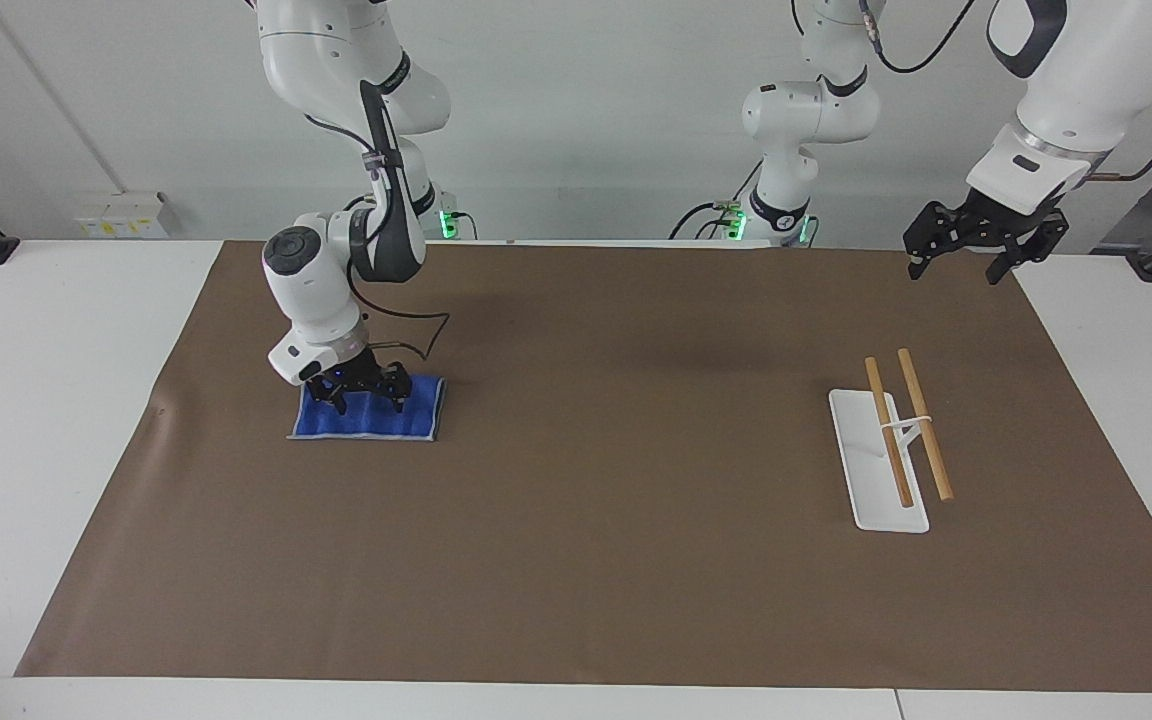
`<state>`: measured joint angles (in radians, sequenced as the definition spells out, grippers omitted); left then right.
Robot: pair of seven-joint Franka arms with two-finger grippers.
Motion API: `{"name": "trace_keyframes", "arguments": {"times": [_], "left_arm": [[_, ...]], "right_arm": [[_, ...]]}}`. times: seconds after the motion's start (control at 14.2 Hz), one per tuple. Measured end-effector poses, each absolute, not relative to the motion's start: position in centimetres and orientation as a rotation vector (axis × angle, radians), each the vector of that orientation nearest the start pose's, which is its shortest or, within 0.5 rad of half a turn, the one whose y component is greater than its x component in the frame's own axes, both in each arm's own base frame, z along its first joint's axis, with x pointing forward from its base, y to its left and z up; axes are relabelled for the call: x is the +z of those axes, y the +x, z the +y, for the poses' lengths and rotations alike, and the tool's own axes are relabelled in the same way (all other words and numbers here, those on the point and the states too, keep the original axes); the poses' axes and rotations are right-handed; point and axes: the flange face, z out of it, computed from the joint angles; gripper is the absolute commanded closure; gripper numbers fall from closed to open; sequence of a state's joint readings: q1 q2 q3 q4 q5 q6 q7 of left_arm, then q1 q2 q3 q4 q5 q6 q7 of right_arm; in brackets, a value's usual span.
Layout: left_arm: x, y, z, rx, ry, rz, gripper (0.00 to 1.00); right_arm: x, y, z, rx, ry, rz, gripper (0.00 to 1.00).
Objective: Right arm passes towel to left arm to hang
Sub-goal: 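Reach the right gripper down to the blue towel's edge and grasp it, then lift the blue towel with the right gripper toward the table center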
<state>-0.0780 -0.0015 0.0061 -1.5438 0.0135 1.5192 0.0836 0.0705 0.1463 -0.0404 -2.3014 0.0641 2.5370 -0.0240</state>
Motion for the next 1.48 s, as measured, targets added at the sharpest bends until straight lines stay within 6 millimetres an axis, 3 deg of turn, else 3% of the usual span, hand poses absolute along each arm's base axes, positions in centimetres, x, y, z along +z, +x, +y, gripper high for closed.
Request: {"name": "trace_keyframes", "arguments": {"times": [0.28, 1.27, 1.48], "left_arm": [[63.4, 54.8, -3.8, 0.036, -3.119, 0.242, 0.00], [63.3, 54.8, -3.8, 0.037, -3.119, 0.242, 0.00], [63.3, 54.8, -3.8, 0.037, -3.119, 0.242, 0.00]], "right_arm": [[28.3, 53.4, 1.1, -0.154, -3.107, 0.006, 0.00], [27.8, 52.0, 1.5, -0.055, -3.108, -0.007, 0.00], [27.8, 51.9, 1.5, -0.055, -3.109, -0.006, 0.48]]}}
